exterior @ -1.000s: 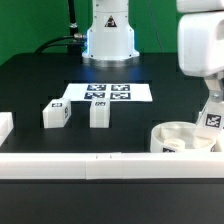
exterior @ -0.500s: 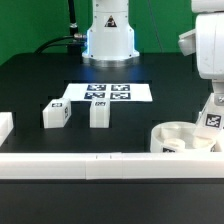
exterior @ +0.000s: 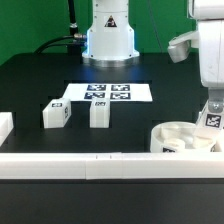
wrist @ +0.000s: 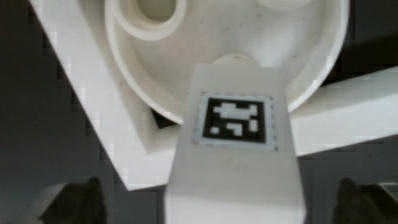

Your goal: Assemble stool

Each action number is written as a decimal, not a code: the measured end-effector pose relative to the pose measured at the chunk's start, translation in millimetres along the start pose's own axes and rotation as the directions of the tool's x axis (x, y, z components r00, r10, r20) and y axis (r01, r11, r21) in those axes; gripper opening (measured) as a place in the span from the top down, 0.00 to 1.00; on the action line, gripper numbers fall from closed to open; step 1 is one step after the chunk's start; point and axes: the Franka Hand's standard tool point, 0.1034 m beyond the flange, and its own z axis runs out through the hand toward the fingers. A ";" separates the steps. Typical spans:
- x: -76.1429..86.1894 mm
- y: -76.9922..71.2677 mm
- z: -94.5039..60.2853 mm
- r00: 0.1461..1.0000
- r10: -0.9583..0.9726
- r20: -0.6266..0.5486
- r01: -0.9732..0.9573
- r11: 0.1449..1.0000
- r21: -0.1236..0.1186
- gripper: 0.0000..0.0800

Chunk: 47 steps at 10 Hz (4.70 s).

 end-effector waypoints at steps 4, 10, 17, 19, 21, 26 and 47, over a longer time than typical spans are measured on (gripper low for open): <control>-3.6 1.3 2.0 1.000 -0.002 0.001 0.002 1.000 0.002 0.57; -3.5 1.0 2.3 0.897 0.443 -0.008 -0.442 0.897 0.008 0.57; -2.8 3.0 3.7 0.525 0.850 -0.042 -0.850 0.526 0.013 0.57; -5.3 2.8 4.3 0.349 0.935 -0.056 -0.936 0.351 0.032 0.57; -9.1 2.4 4.5 0.111 0.992 -0.056 -0.992 0.114 0.059 0.57; -10.9 0.6 4.9 -0.386 0.922 -0.022 -0.920 -0.383 0.082 0.57; -9.6 1.5 -14.4 -0.932 0.322 0.165 -0.301 -0.943 0.140 0.19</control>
Offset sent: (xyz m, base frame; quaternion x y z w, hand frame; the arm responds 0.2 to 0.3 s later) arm 0.0000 0.0000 0.0000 0.0000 0.0000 0.0000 1.0000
